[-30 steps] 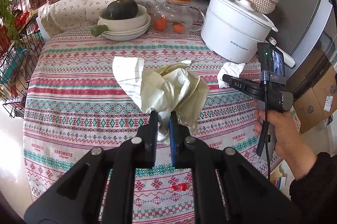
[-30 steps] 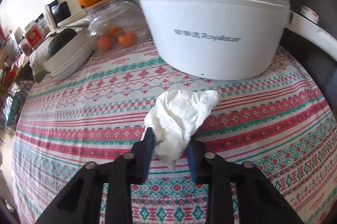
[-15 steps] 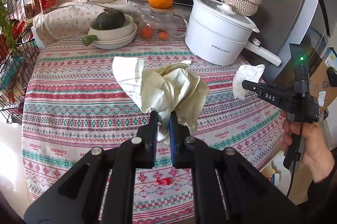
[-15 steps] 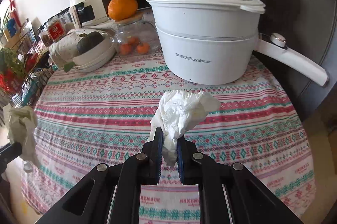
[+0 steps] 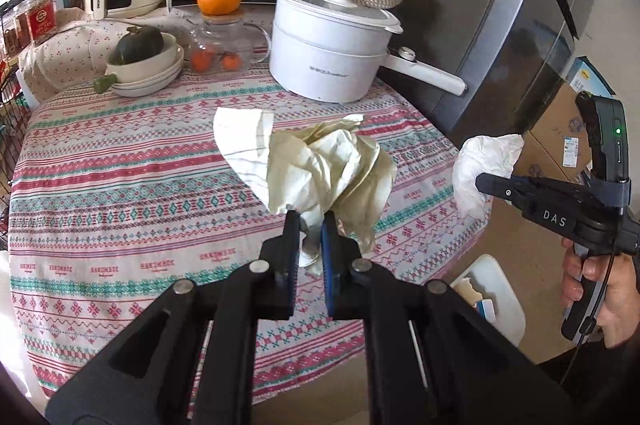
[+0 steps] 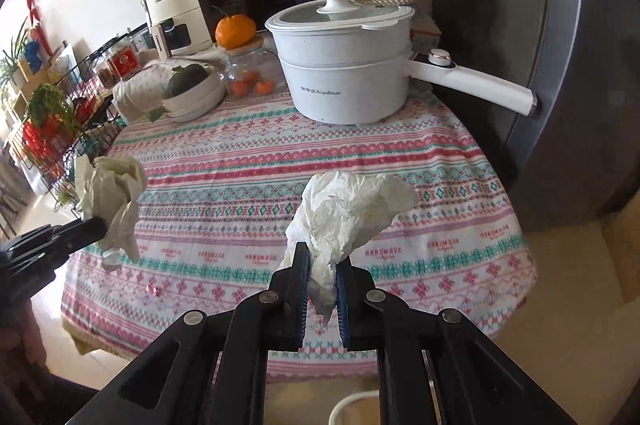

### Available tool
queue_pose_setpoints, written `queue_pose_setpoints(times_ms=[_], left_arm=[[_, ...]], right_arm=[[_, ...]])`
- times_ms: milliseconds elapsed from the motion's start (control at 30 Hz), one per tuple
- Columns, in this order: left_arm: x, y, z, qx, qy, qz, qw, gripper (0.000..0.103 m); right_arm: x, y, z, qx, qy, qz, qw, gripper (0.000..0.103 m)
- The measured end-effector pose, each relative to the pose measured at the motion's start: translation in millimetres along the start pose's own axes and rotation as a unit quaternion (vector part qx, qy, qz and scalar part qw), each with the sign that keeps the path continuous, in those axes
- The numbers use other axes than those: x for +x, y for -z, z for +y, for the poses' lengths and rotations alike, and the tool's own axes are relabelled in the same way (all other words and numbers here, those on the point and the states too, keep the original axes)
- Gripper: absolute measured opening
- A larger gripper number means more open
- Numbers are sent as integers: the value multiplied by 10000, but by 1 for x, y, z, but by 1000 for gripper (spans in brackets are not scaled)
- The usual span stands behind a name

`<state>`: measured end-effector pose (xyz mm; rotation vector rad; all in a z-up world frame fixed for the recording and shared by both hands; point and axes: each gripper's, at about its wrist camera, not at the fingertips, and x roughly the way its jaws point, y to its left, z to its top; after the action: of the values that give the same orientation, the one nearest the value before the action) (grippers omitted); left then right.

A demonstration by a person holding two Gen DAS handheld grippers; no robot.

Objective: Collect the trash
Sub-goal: 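Drop the cloth and tissue into the white bin with both grippers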

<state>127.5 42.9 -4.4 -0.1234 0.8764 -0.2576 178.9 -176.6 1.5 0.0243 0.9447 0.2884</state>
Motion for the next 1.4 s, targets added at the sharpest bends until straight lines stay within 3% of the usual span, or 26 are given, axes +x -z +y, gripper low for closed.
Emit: queue_pose_setpoints(times_ms=[333,600,1000,1167,1233,1300,1400], left_arm=[[13,26,-62,739,264,314,9964,11],[29,54,-107,1284,515,671,9881,12],[69,117,-188,2501,950,1411,9532,12],[82,131,-205,2728,1037,1534,9441,12],[84,133,-209,2797,1011,1509,9427,16],[83,133,-210,2839,1054,1489,9413,27],[80,132,-209,2872,1017,1414,9419,36]], right_arm=[[-35,52,-45,440,62,400,9982,13],[-65,90,-82,626,103,498,9967,13],[-74,142,-125,822,421,926,9914,13],[-79,152,-137,920,468,986,9897,13],[-80,156,-141,966,481,1022,9889,13],[-81,159,-146,1002,497,1059,9881,13],[-81,164,-150,1025,498,1112,9873,13]])
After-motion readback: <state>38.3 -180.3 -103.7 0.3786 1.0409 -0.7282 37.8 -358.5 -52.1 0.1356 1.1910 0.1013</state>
